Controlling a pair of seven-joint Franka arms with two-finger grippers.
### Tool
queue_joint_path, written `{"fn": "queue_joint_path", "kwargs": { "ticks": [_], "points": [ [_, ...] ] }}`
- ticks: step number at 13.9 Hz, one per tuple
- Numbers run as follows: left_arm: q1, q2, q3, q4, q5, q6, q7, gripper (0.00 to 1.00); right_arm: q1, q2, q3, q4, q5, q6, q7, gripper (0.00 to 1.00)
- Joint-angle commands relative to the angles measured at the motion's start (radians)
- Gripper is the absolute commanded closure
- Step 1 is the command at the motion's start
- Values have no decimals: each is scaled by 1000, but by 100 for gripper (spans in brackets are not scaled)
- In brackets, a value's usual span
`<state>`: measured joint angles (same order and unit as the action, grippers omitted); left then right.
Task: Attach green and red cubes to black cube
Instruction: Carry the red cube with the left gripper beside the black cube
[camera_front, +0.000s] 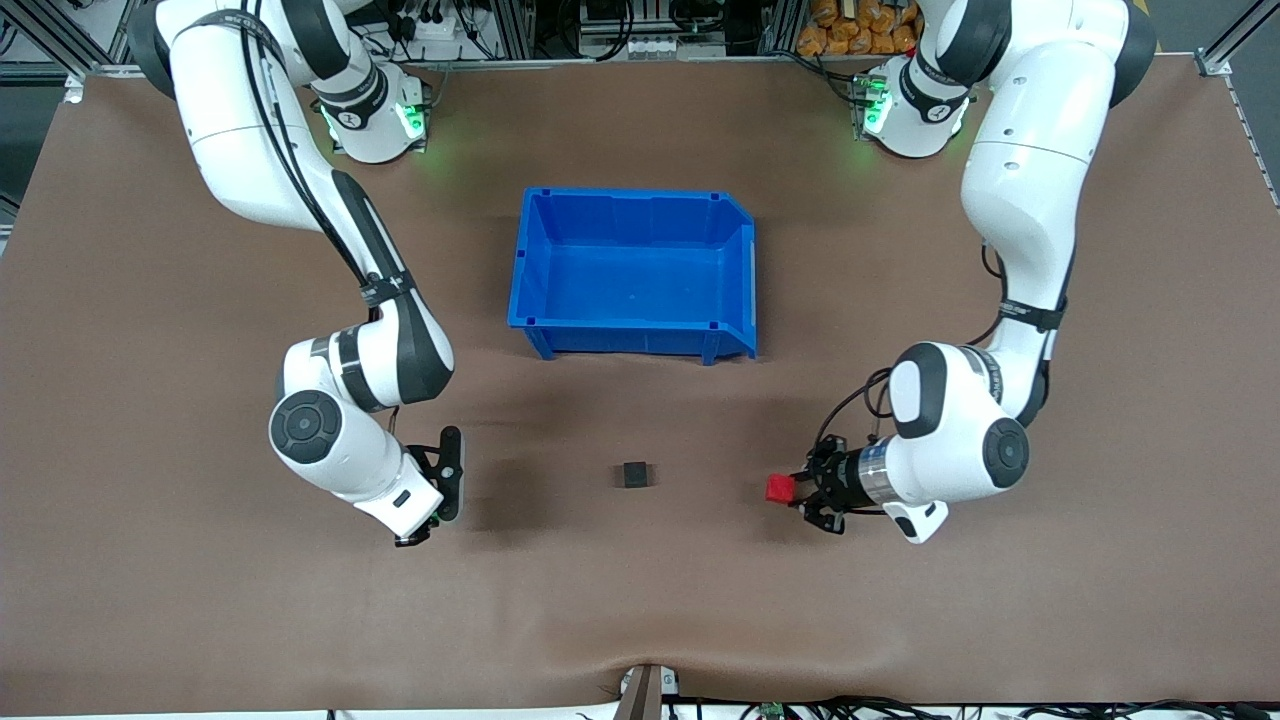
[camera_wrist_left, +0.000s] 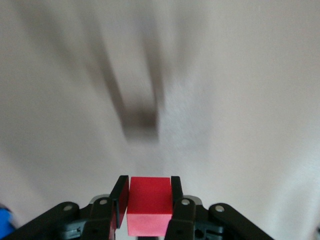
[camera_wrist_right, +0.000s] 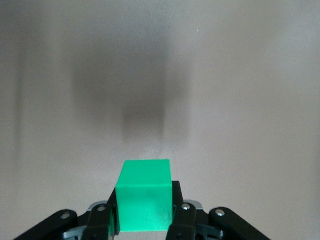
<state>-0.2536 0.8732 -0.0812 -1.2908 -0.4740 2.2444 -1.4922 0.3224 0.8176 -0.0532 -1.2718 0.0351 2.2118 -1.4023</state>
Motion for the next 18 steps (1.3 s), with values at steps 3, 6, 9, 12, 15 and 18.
{"fn": "queue_joint_path", "kwargs": {
  "ticks": [3, 6, 9, 12, 15, 18],
  "points": [
    [-64, 36, -29, 24, -84, 124, -86, 100, -5, 20, -7, 35, -9, -7, -26, 100],
    [-107, 72, -31, 44, -84, 190, -135, 100, -9, 20, -7, 35, -7, -7, -26, 100],
    [-153, 96, -20, 51, -83, 216, -135, 100, -9, 20, -7, 34, -7, -7, -26, 100],
    [-154, 108, -19, 51, -83, 224, -140, 100, -11, 20, -7, 34, -6, -7, -24, 100],
    [-171, 124, -20, 51, -83, 227, -146, 100, -11, 20, -7, 32, -4, -7, -24, 100],
    [-180, 135, -20, 51, -83, 245, -151, 100, -11, 20, -7, 32, -3, -7, -24, 100]
  ]
}}
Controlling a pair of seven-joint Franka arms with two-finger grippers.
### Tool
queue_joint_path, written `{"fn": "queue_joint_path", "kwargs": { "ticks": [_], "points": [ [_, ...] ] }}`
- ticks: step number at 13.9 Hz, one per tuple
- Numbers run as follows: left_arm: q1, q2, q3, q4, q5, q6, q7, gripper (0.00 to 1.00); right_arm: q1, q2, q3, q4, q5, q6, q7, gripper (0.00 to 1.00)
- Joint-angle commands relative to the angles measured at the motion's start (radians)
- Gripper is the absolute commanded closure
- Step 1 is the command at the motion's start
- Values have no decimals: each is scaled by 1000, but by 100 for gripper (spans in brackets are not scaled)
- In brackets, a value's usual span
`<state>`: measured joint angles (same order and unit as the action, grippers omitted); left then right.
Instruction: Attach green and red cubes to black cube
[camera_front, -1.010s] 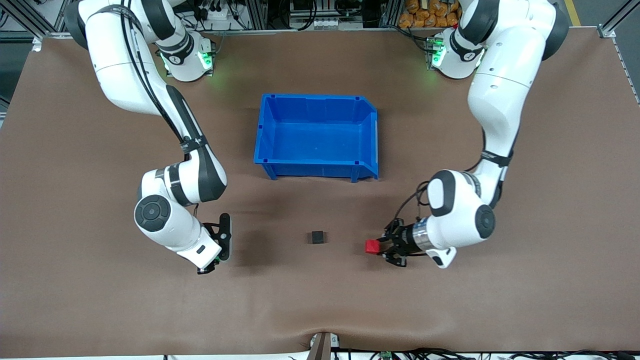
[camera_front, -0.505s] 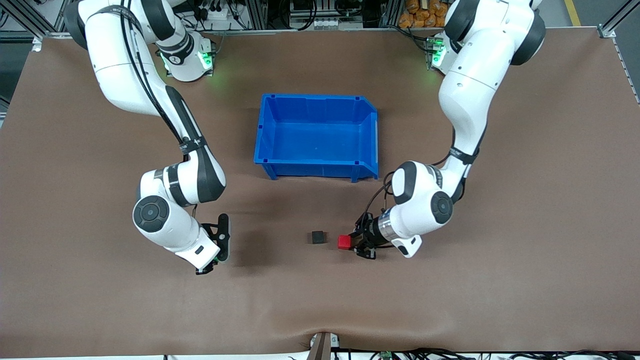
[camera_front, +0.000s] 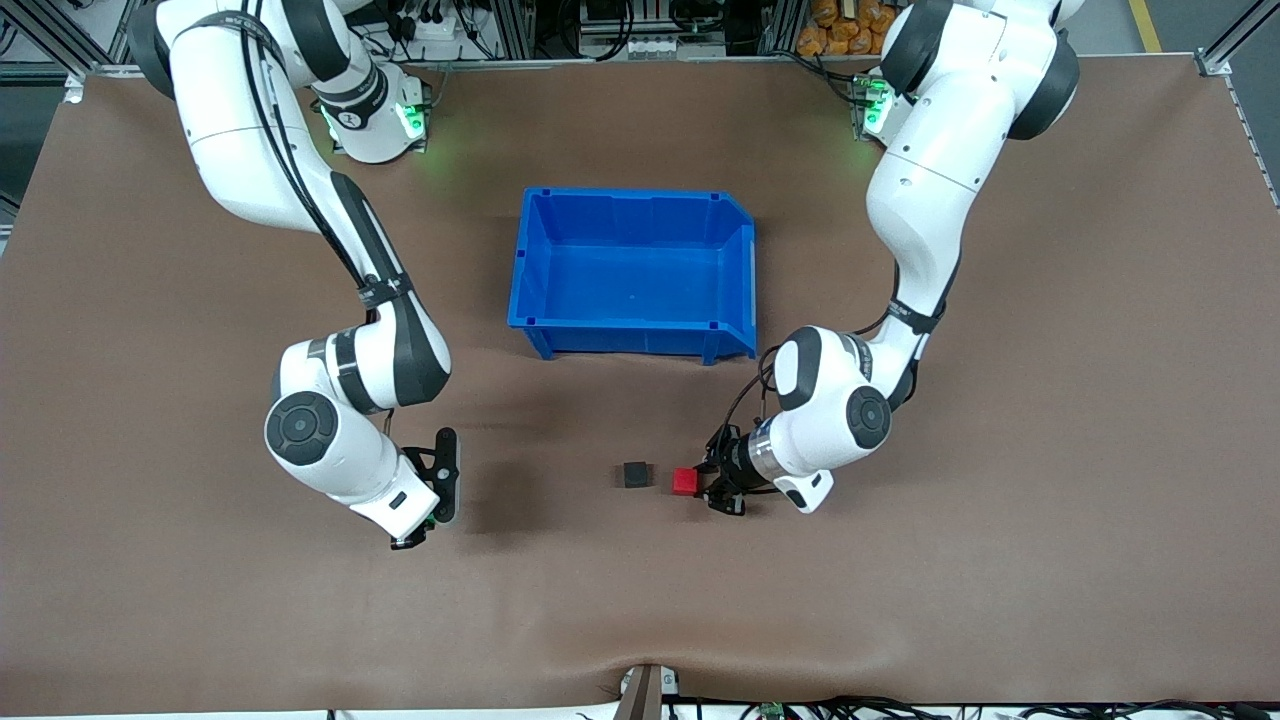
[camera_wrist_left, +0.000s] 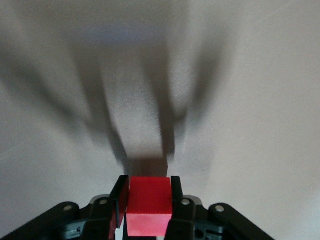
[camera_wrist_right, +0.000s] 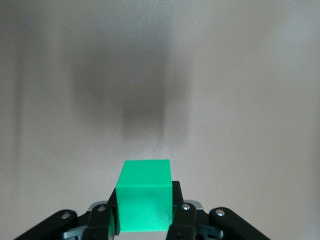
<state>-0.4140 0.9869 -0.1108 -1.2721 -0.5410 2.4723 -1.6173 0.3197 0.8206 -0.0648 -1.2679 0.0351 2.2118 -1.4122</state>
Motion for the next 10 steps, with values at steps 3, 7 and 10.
{"fn": "queue_joint_path", "kwargs": {
  "ticks": [3, 7, 10],
  "points": [
    [-34, 21, 9, 33, -16, 17, -38, 100, -8, 17, 5, 28, -1, -7, -14, 100],
    [-42, 42, 8, 33, -17, 53, -46, 100, -8, 17, 5, 28, 0, -7, -14, 100],
    [-46, 47, 6, 46, -17, 56, -47, 100, -8, 17, 5, 28, 2, -7, -13, 100]
  ]
}}
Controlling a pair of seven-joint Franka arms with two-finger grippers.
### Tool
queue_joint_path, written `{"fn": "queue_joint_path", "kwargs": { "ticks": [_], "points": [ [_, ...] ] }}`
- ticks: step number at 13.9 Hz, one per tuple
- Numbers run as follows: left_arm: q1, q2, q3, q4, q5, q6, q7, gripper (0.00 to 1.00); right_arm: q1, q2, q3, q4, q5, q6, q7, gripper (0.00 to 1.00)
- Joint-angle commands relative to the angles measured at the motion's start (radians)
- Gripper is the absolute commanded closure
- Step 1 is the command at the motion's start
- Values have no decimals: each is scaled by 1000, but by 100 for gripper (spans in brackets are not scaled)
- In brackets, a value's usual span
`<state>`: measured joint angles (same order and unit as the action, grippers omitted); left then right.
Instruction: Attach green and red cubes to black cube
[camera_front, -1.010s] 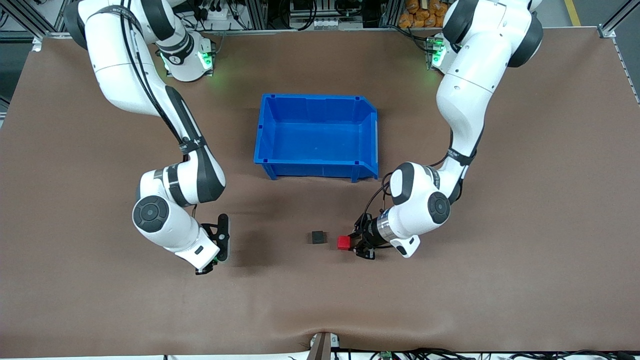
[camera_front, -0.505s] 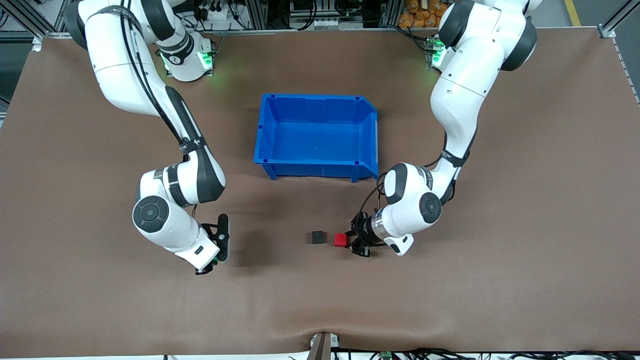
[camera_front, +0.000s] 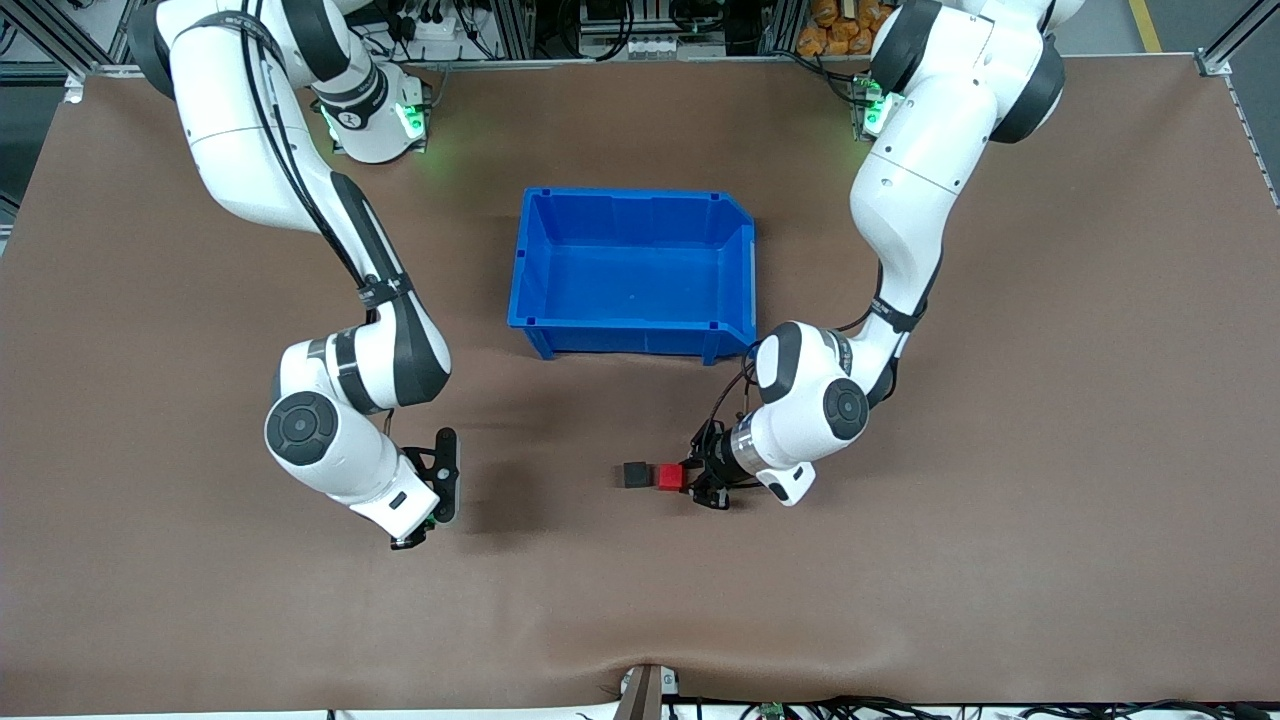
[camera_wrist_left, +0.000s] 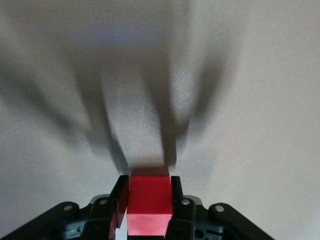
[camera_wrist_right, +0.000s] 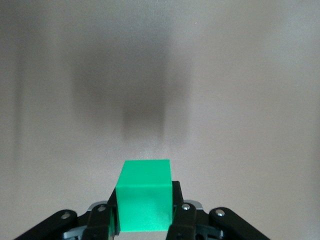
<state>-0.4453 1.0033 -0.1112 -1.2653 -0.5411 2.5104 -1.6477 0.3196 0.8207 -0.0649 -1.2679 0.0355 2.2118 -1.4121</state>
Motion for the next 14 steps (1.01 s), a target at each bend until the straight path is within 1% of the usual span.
{"fn": "queue_joint_path", "kwargs": {
  "ticks": [1, 3, 6, 9, 10, 12, 13, 14],
  "points": [
    [-16, 34, 5, 41, -17, 19, -23, 100, -8, 17, 5, 28, 1, -7, -13, 100],
    [-38, 41, 8, 44, -17, 36, -56, 100, -8, 17, 5, 28, 1, -7, -13, 100],
    [-41, 41, 10, 44, -17, 44, -58, 100, -8, 17, 5, 27, 1, -7, -14, 100],
    [-42, 40, 10, 43, -13, 44, -28, 100, -10, 17, 5, 27, 3, -7, -14, 100],
    [-44, 38, 11, 43, -13, 44, -9, 98, -10, 17, 5, 25, 3, -7, -13, 100],
    [-42, 37, 8, 41, -14, 44, -3, 51, -7, 15, 5, 25, 7, -9, -1, 100],
    [-42, 35, 10, 41, -13, 44, 0, 5, -1, 15, 5, 25, 12, -10, 21, 100],
    [-39, 35, 10, 40, -13, 44, 0, 0, 7, 14, 5, 25, 12, -15, 60, 100]
  ]
}}
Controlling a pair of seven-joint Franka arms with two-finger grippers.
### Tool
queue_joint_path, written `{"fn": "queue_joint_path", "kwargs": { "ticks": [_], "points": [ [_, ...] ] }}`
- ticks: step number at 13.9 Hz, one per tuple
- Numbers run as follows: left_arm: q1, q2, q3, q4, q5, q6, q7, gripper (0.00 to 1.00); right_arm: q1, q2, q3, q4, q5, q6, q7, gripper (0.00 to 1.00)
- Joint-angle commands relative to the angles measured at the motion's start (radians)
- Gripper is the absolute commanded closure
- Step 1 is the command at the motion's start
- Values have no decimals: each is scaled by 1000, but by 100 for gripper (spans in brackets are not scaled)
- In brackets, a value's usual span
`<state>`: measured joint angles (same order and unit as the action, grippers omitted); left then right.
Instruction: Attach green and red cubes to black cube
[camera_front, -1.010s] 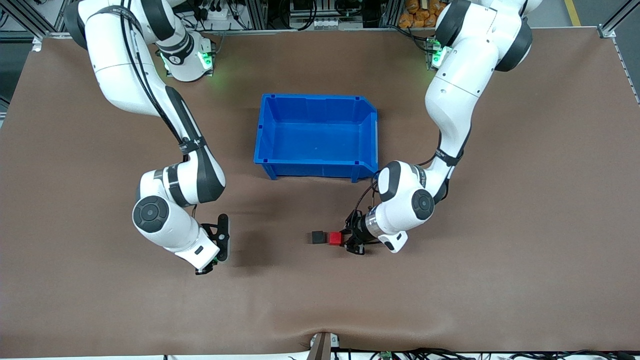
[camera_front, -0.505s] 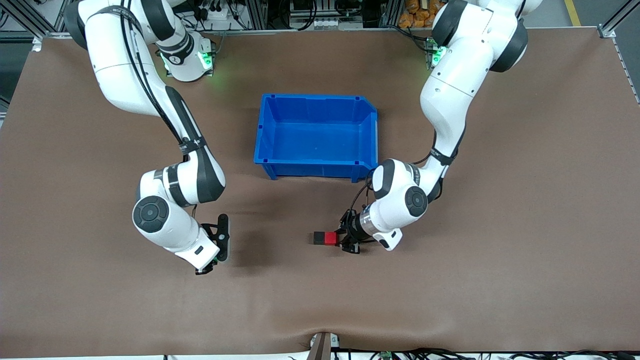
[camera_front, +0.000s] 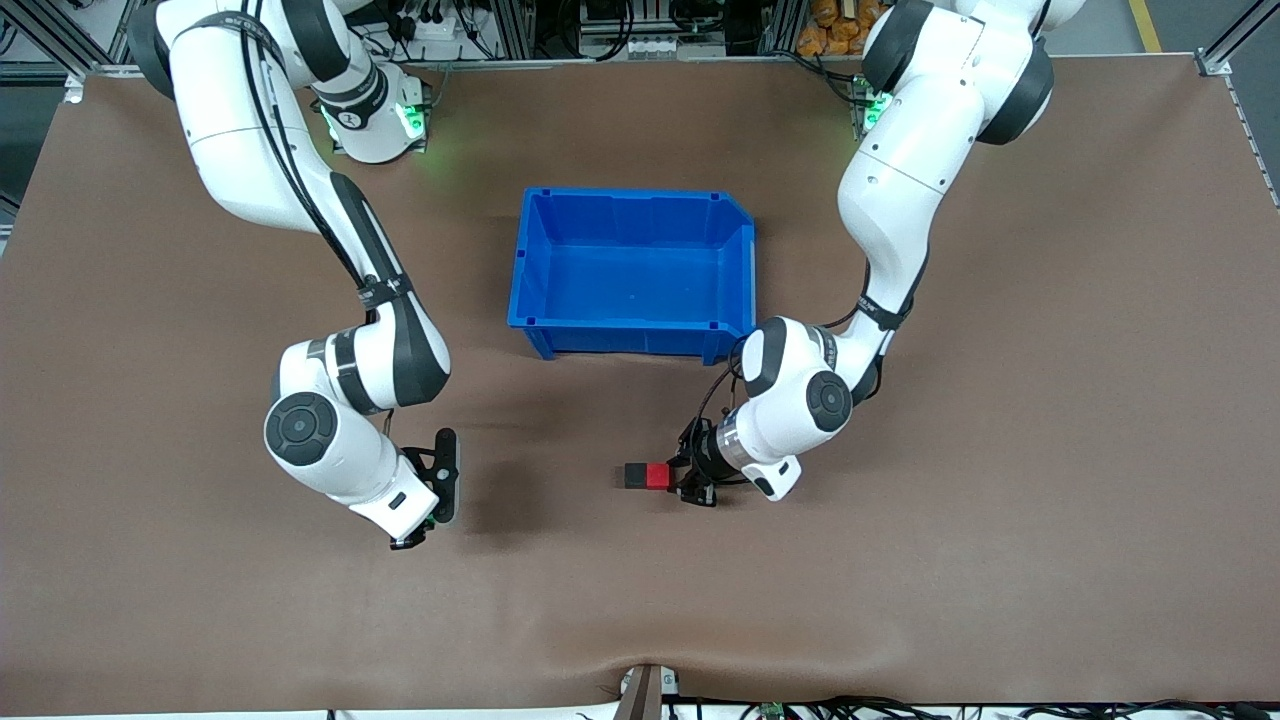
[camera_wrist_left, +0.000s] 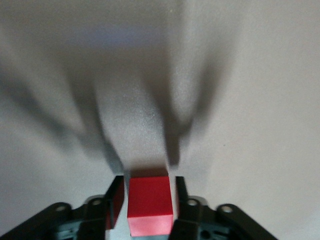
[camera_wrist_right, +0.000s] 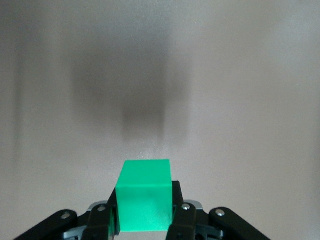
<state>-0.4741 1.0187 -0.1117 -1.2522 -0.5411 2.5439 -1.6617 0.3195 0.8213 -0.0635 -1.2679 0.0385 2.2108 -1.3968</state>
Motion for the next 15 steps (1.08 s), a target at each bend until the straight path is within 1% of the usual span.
{"fn": "queue_joint_path", "kwargs": {
  "ticks": [1, 4, 7, 11, 15],
  "points": [
    [-9, 15, 10, 27, -13, 6, 14, 0, 13, 13, 4, 25, 11, -20, 94, 100],
    [-3, -6, 10, 27, -10, -25, 10, 0, 64, 10, 4, 25, 6, -34, 224, 100],
    [34, -55, 20, 24, 7, -112, 13, 0, 108, 18, 4, 22, -2, -40, 376, 100],
    [77, -118, 18, 24, 142, -215, 13, 0, 165, 29, 4, 22, -3, -54, 519, 100],
    [104, -157, 18, 24, 177, -287, 16, 0, 203, 45, 2, 27, -5, -62, 671, 100]
  ]
}}
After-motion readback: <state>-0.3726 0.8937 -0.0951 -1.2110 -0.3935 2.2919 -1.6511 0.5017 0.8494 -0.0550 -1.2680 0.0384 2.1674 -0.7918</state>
